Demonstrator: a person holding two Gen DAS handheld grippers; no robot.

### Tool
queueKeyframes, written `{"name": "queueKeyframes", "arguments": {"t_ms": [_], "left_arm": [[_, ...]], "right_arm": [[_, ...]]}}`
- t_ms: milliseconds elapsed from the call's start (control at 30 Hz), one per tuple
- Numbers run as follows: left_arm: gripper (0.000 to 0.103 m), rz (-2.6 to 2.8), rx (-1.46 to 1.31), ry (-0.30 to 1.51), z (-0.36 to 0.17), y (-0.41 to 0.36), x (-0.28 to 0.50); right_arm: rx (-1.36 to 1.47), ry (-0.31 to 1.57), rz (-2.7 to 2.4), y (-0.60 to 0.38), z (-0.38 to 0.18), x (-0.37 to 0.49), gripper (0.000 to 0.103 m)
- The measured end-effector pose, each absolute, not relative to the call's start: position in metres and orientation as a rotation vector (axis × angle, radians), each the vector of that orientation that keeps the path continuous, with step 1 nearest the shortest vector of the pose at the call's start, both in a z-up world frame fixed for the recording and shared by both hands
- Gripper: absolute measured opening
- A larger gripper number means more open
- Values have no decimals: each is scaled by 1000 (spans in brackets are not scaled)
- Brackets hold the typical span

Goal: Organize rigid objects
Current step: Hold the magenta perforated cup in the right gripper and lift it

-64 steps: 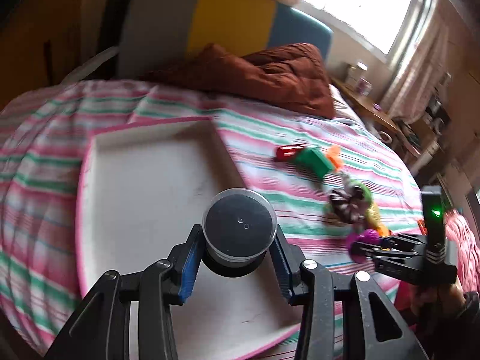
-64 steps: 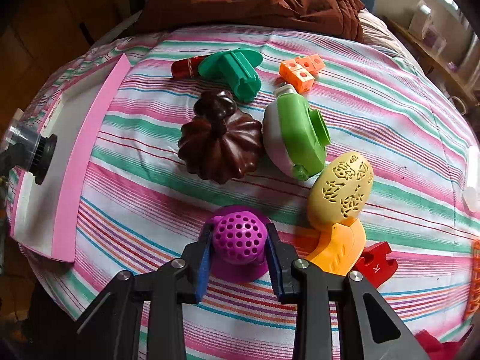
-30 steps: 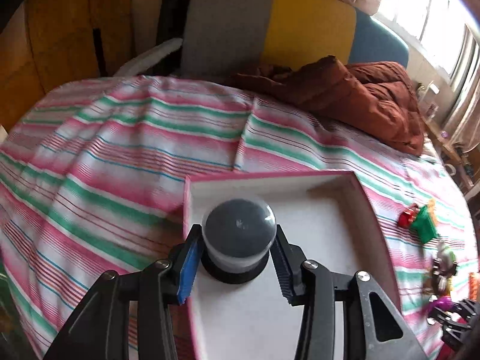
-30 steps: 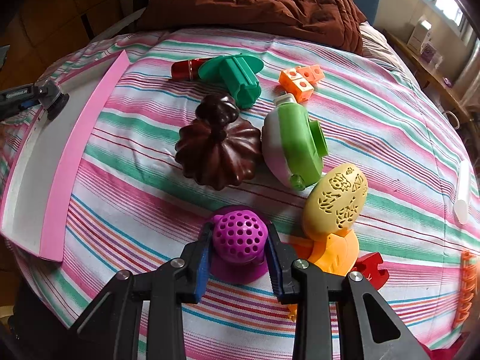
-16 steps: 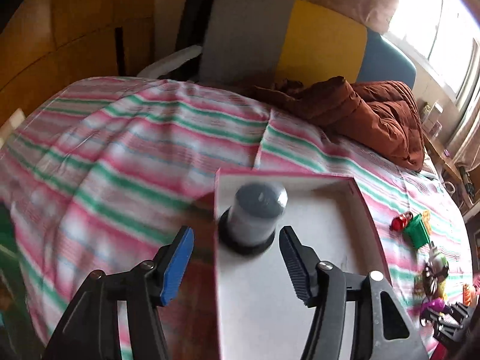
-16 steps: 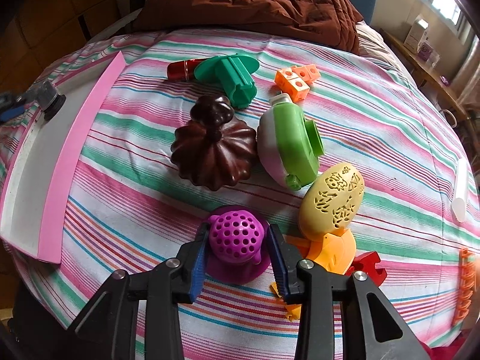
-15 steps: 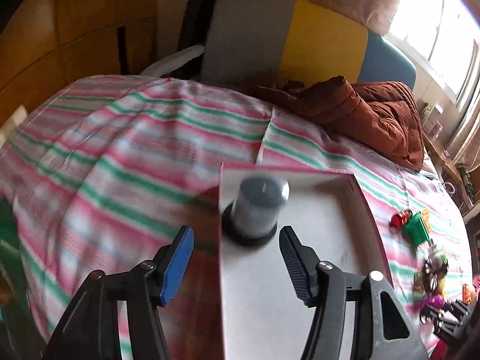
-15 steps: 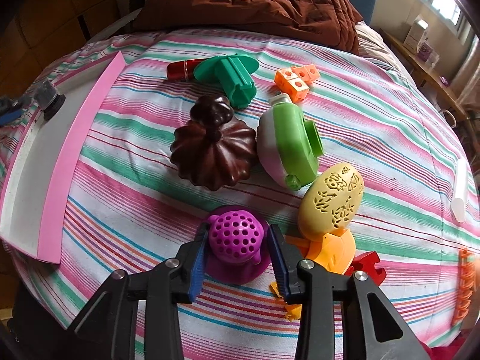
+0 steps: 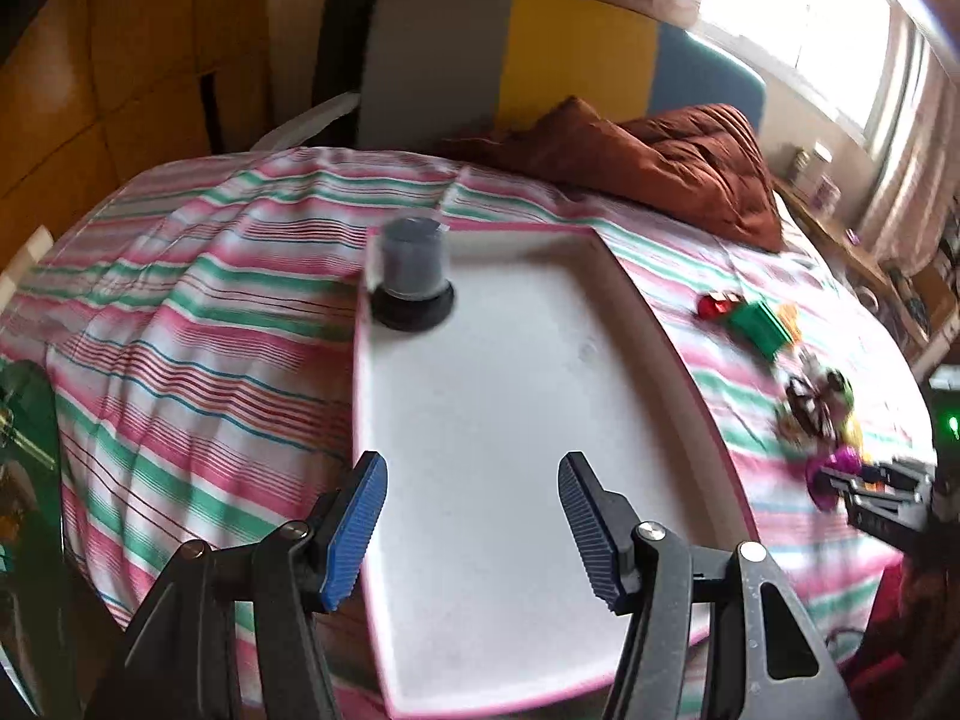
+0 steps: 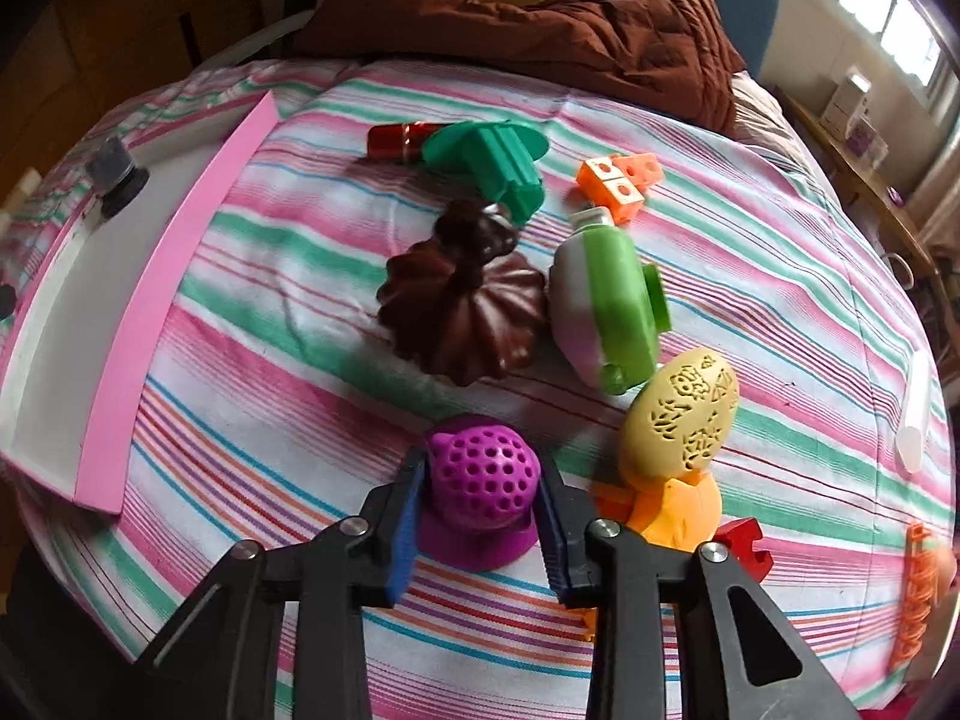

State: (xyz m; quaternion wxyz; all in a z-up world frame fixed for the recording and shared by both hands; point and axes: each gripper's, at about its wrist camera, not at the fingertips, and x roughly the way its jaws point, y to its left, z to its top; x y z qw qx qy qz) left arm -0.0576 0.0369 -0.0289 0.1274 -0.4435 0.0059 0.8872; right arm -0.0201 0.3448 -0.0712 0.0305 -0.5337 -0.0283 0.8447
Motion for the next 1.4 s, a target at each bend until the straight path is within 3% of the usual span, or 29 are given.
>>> {"name": "queueKeyframes", "arguments": {"t_ms": [267,1400], "left_arm": [[60,2602,-1266,97,-24,49,-41],[60,2549,-1264,102,-19,57,-24]], "right_arm": [[-1650,-54,2603,347,-71,-20,34],[-1681,-86,2718,328,-69,-17,33]]}}
